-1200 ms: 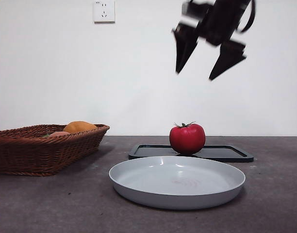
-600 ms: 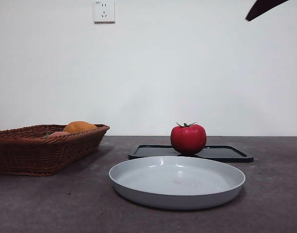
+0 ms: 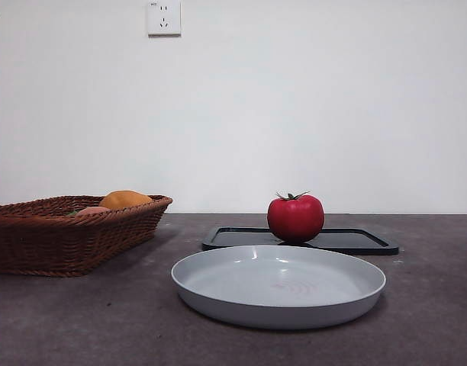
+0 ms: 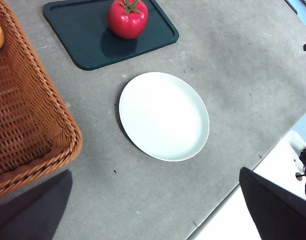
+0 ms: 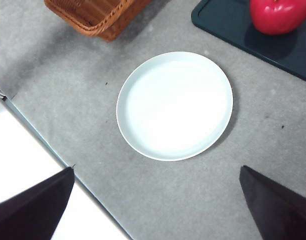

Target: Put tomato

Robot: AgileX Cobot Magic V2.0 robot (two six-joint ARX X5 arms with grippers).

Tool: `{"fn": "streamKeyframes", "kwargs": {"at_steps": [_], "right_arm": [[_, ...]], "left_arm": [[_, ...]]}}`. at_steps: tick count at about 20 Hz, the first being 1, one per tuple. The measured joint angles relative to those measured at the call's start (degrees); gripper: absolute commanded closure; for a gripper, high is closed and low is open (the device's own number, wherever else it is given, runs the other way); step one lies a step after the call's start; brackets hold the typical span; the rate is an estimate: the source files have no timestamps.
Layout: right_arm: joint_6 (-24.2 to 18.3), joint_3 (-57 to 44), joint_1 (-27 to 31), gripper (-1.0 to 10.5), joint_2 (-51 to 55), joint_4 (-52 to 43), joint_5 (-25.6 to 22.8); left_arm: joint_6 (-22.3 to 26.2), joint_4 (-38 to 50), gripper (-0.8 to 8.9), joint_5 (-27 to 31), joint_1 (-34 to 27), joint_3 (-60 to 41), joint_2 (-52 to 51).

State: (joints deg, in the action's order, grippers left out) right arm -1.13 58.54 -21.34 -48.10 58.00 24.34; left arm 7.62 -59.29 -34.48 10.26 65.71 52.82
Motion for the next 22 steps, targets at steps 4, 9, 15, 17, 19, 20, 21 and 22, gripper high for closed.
{"fn": "streamKeyframes", "kwargs": {"at_steps": [4,9,15,17,19,20,21,22], "right_arm": [[0.02,0.0,0.0,3.7,-0.02,-0.17,0.0],[0.07,0.0,0.0,6.4,-0.04,-0.15,0.0],[0.07,0.0,0.0,9.4,-0.04,-0.17,0.02],[0.07,0.0,0.0,9.4,-0.04,-0.17,0.02],[0.07,0.0,0.0,9.4,-0.04,-0.44,0.02],[0.07,0.0,0.0,9.4,-0.04,-0.66,0.02],[0.07,0.0,0.0,9.4,-0.04,-0.98,0.02],[0.07,0.0,0.0,9.4,-0.04,-1.42,0.02]], "left_arm": [[0.0,0.0,2.52,0.0,-0.02,0.0,0.0],[0.0,0.0,5.37,0.0,-0.02,0.0,0.0],[0.0,0.0,8.06,0.02,-0.02,0.0,0.0],[0.0,-0.02,8.06,0.0,-0.02,0.0,0.0],[0.0,0.0,8.06,0.0,-0.02,0.0,0.0],[0.0,0.0,8.06,0.0,-0.02,0.0,0.0],[0.0,0.0,8.06,0.0,-0.02,0.0,0.0],[0.0,0.0,8.06,0.0,-0.02,0.0,0.0]]}}
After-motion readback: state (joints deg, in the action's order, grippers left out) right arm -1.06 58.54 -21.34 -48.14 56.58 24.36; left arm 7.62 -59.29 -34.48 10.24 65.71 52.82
